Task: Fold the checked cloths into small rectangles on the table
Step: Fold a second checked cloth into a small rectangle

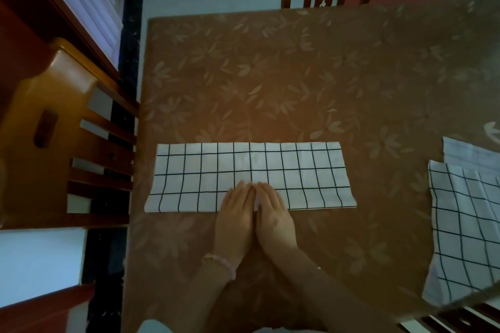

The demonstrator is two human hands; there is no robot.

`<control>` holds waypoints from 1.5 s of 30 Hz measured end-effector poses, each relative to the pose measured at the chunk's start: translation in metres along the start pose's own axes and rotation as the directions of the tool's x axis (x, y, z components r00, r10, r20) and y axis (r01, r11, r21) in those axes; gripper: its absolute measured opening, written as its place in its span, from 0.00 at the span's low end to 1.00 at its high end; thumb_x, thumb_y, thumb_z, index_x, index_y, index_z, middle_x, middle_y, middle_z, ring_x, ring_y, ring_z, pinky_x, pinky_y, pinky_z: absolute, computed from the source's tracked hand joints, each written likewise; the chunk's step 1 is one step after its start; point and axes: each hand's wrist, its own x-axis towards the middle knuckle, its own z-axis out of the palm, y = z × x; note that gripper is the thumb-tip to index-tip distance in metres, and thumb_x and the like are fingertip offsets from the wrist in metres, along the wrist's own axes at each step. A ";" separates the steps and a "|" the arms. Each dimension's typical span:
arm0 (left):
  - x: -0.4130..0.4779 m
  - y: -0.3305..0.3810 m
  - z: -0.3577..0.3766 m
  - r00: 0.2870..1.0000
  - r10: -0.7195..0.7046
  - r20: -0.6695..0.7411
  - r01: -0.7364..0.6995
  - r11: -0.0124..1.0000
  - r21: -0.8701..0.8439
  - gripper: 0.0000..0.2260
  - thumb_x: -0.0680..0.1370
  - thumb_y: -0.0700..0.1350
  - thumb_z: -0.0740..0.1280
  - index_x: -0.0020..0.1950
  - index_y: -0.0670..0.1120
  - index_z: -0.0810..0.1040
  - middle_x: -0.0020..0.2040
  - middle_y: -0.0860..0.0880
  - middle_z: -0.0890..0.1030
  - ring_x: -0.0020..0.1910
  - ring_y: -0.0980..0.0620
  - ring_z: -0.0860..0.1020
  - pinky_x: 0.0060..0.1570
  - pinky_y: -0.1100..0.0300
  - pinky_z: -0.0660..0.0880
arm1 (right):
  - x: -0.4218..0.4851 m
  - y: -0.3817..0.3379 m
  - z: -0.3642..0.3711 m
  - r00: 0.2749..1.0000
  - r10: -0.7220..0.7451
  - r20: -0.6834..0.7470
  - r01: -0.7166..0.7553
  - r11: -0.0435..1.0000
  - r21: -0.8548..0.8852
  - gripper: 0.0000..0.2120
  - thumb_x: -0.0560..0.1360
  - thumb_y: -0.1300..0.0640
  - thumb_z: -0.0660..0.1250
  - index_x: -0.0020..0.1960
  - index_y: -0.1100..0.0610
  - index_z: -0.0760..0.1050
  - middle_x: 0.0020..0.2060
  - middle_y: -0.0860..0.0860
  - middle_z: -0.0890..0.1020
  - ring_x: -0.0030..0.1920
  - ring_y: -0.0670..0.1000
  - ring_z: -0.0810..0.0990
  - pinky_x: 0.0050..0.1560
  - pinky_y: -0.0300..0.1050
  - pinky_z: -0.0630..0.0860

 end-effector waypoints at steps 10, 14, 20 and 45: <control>-0.025 -0.016 0.013 0.980 -0.014 0.196 -0.005 0.995 0.095 0.23 0.82 0.50 0.42 0.74 0.42 0.54 0.74 0.44 0.60 0.76 0.51 0.44 0.71 0.50 0.50 | -0.033 0.025 0.009 0.938 -0.067 0.341 0.156 0.958 -0.241 0.24 0.82 0.51 0.39 0.73 0.61 0.57 0.71 0.57 0.66 0.71 0.55 0.65 0.71 0.49 0.53; -0.027 -0.023 0.008 0.967 -0.017 0.254 -0.017 0.991 0.132 0.25 0.82 0.53 0.40 0.74 0.42 0.58 0.75 0.45 0.61 0.76 0.51 0.47 0.71 0.51 0.49 | -0.033 0.034 0.004 0.933 -0.027 0.360 0.146 0.940 -0.308 0.27 0.82 0.46 0.38 0.75 0.59 0.55 0.73 0.55 0.62 0.74 0.52 0.58 0.71 0.48 0.51; -0.034 -0.045 -0.005 0.957 -0.032 0.287 -0.019 0.985 0.171 0.24 0.82 0.55 0.42 0.75 0.45 0.56 0.75 0.48 0.59 0.76 0.53 0.44 0.72 0.54 0.46 | -0.037 0.052 -0.013 0.937 0.069 0.343 0.063 0.931 -0.361 0.30 0.81 0.43 0.39 0.75 0.59 0.56 0.74 0.54 0.61 0.74 0.50 0.53 0.72 0.47 0.47; 0.079 -0.169 -0.082 0.926 -0.375 0.039 0.376 0.926 -0.024 0.11 0.77 0.41 0.66 0.59 0.43 0.78 0.56 0.44 0.78 0.57 0.44 0.72 0.52 0.57 0.65 | 0.151 -0.010 0.014 0.937 0.044 0.347 -0.040 0.999 -0.021 0.19 0.73 0.52 0.69 0.63 0.55 0.75 0.62 0.51 0.75 0.63 0.55 0.67 0.64 0.50 0.67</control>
